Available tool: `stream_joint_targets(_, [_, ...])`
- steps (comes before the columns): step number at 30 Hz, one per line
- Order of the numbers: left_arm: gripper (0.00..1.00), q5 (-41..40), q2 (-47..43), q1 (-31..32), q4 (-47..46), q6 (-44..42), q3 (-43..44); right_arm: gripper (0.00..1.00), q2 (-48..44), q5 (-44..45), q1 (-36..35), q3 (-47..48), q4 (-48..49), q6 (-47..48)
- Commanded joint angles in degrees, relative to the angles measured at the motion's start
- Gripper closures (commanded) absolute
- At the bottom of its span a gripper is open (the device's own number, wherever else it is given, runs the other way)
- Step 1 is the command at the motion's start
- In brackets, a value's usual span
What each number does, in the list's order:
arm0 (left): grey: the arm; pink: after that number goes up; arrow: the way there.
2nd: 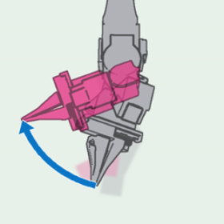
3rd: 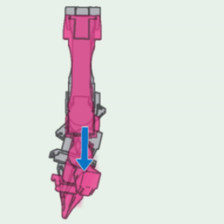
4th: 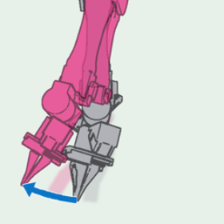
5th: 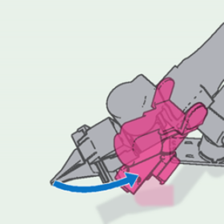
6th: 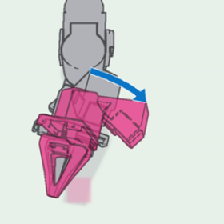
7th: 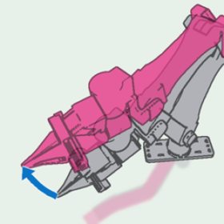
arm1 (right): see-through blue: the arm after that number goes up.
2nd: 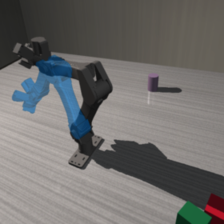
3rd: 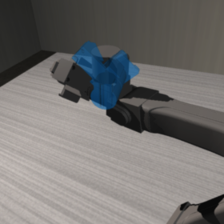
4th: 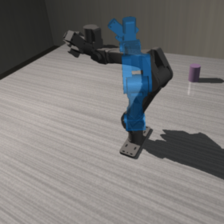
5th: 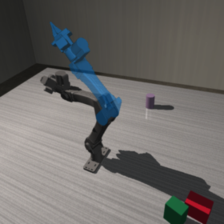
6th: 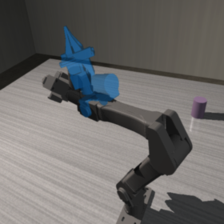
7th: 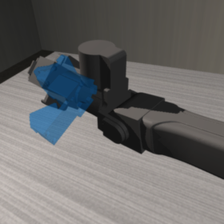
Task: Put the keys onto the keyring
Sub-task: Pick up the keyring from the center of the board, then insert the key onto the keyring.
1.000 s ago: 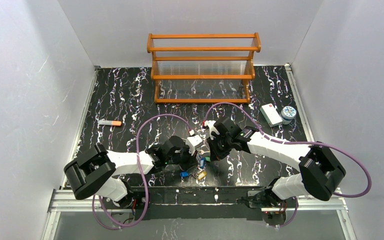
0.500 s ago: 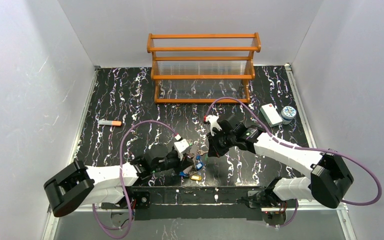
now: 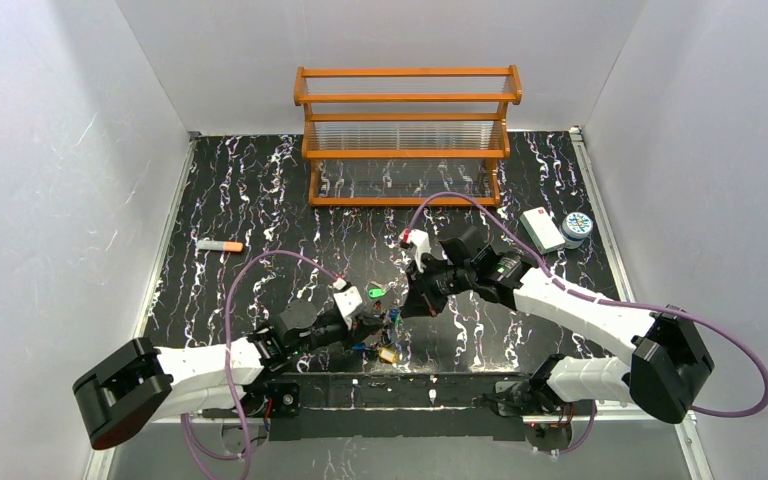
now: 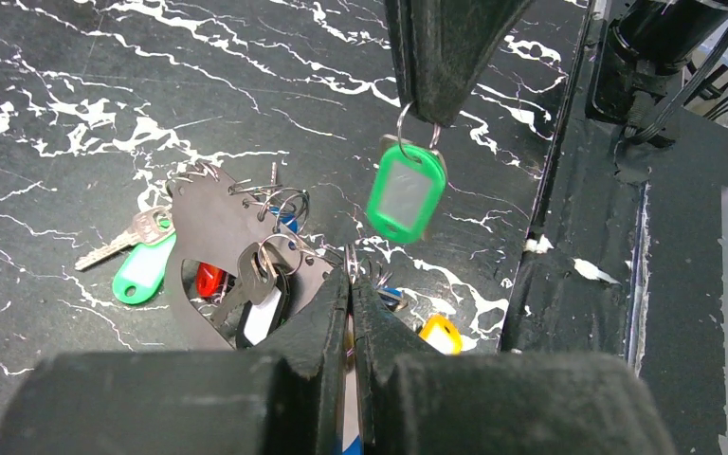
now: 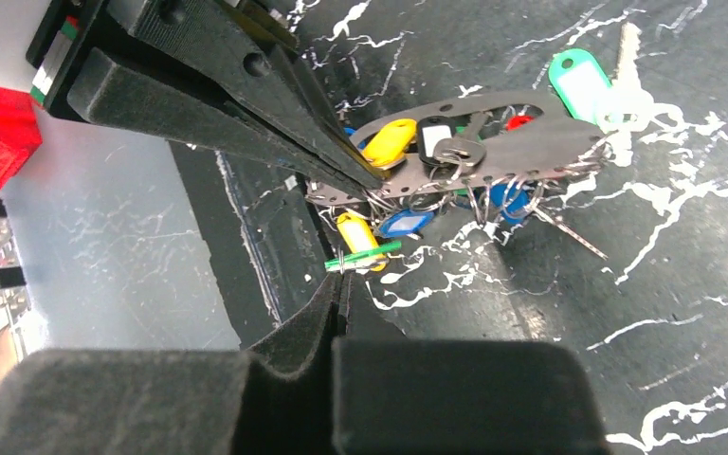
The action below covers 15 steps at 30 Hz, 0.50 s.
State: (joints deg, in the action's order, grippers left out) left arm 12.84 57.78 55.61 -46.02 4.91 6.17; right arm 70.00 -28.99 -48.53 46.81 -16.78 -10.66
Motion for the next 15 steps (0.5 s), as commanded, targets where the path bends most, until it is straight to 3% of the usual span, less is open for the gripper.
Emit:
stream_joint_targets(1, [1.0, 1.5, -3.0, 0.2, -3.8, -2.9, -1.4, 0.99, 1.0, -5.5, -0.8, 0.0, 3.7, 1.4])
stream_joint_targets(15, [1.0, 1.6, -5.9, 0.2, -4.2, -4.1, -3.5, 0.99, 5.1, -8.4, -2.3, -0.4, 4.8, 3.1])
